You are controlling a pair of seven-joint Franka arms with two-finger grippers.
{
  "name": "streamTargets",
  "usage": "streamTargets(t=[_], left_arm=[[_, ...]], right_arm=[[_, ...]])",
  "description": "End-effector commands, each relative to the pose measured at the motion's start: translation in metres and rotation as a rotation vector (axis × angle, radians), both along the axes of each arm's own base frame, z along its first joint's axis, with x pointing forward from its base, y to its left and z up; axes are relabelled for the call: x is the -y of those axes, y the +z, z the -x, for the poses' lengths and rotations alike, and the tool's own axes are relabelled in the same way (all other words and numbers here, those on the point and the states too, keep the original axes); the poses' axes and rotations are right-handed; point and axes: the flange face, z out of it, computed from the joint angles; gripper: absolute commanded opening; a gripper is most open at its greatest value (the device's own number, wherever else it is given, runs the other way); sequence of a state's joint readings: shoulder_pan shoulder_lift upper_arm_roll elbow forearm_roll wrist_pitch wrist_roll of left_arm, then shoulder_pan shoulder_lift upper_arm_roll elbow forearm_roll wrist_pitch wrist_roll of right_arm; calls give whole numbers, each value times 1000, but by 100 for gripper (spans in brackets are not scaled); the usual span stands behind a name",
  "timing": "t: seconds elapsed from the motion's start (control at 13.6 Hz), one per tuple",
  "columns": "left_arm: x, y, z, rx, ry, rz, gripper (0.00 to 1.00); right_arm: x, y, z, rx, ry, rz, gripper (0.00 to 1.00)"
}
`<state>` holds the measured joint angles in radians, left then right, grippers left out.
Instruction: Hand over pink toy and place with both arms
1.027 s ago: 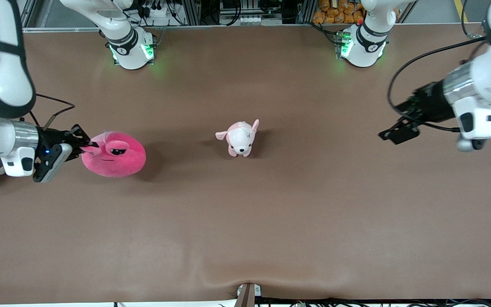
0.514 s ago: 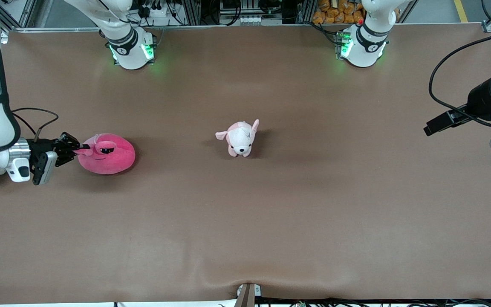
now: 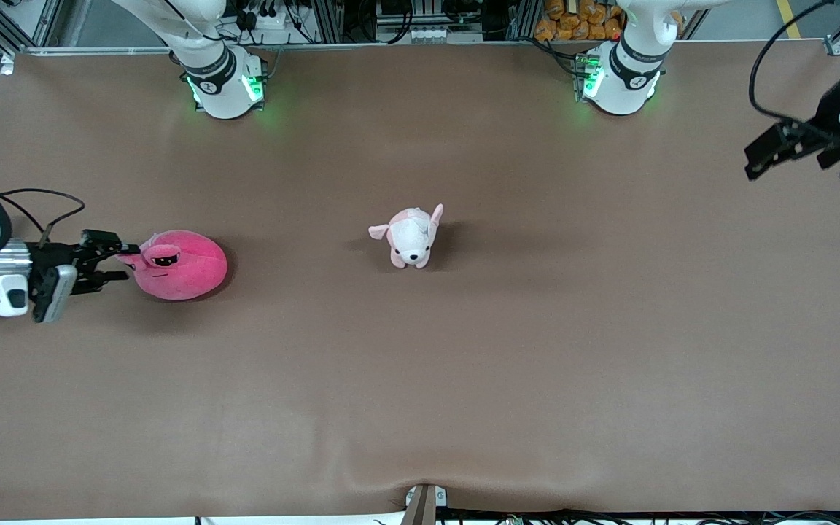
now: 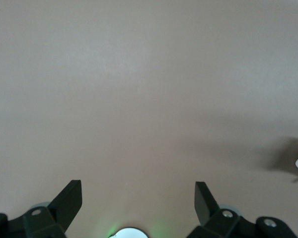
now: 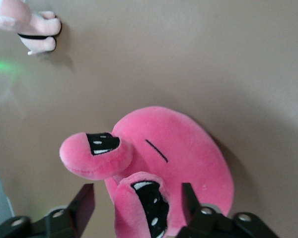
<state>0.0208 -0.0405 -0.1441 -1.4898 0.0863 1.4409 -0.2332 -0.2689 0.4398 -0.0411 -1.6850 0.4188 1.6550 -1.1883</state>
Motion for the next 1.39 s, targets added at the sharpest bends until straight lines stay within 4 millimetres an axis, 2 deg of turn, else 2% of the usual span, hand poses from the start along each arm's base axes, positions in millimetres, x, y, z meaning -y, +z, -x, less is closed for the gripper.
streamTargets(t=[0.0,0.15,0.29,0.51,0.88,1.1,1.17,1.32], left_arm=[[-8,-7,27,-18,-15,20,100],[-5,-10,34,-23,-26,22,100],[-6,-2,41,-12,-21,22,100],[-10,-3,41,-15,-15,24,100],[-18,0,44,-34,18,57,100],[-21,4,43,-30,10,58,100],[-22,13,41,-11,14,53,100],[-23,15,41,-22,7,45,100]], right_arm=[[-11,38,-5,19,-56,28,100],[-21,58,-6,20,-87,61,100],[-33,80,-6,22,-117,104,100],[-68,120,-5,36,-149,170,100],[-113,203,18,66,-284,368,100],[-132,247,37,98,-400,481,100],[-132,257,44,96,-443,527,100],[-126,266,52,49,-524,562,100]])
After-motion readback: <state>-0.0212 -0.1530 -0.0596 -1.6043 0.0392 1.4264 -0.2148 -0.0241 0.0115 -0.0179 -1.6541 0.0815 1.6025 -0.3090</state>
